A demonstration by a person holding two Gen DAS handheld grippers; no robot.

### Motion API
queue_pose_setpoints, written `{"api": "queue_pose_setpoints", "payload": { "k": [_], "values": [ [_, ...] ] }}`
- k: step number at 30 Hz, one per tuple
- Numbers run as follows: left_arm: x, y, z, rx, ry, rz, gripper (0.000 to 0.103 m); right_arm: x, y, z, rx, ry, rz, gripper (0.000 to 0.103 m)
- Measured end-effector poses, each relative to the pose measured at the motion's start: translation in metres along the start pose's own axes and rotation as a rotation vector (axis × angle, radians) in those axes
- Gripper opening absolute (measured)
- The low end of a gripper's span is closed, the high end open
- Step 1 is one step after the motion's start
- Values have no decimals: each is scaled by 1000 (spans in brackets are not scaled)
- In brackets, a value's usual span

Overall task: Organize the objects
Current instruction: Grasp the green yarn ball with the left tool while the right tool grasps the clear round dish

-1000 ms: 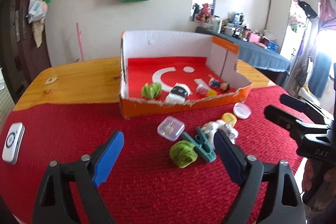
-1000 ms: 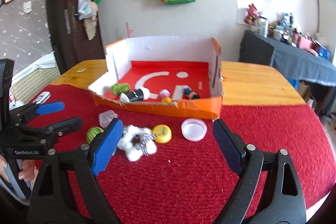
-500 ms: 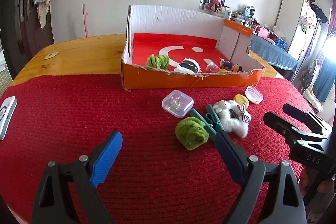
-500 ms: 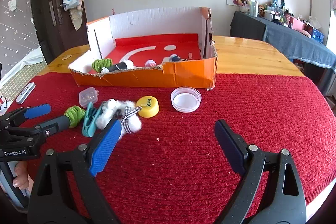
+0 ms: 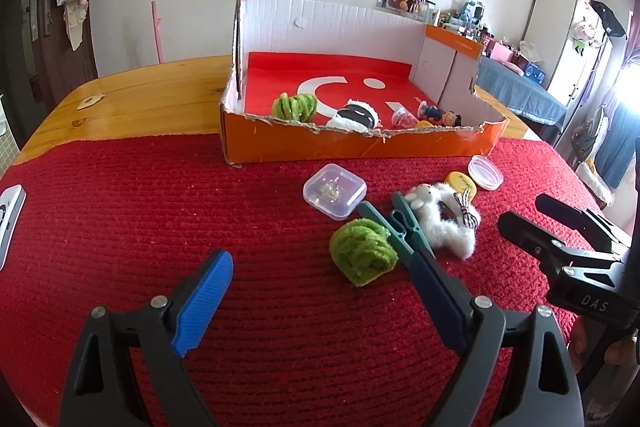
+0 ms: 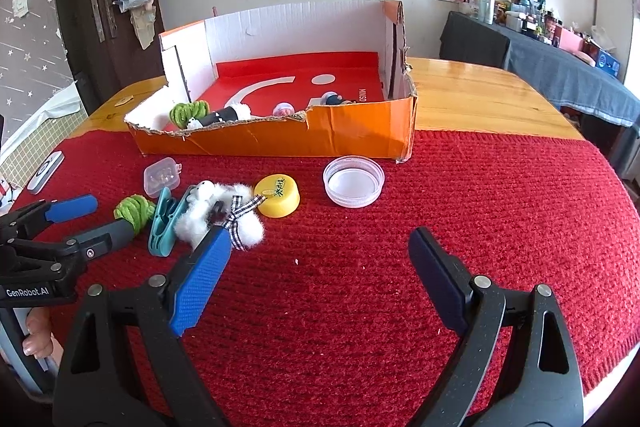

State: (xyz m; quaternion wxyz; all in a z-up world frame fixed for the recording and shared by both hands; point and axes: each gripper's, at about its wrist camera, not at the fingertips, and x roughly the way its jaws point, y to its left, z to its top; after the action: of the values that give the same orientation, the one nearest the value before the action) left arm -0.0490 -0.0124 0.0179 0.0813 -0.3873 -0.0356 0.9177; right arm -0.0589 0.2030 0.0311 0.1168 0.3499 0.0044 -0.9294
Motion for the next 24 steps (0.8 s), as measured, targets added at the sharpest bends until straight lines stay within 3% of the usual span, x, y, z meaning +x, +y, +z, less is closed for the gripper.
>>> {"api": "queue_pose_setpoints", "payload": {
  "k": [11, 20, 24],
  "values": [
    [8, 0, 5, 16, 56, -33, 85, 10, -14, 16, 25, 58, 6, 91],
    [15, -2, 11, 59, 68, -33, 71, 24, -22, 30, 0, 102, -31, 91],
    [17, -3, 13, 70, 72, -47, 59, 36, -26, 38, -21, 134, -26, 90]
  ]
}}
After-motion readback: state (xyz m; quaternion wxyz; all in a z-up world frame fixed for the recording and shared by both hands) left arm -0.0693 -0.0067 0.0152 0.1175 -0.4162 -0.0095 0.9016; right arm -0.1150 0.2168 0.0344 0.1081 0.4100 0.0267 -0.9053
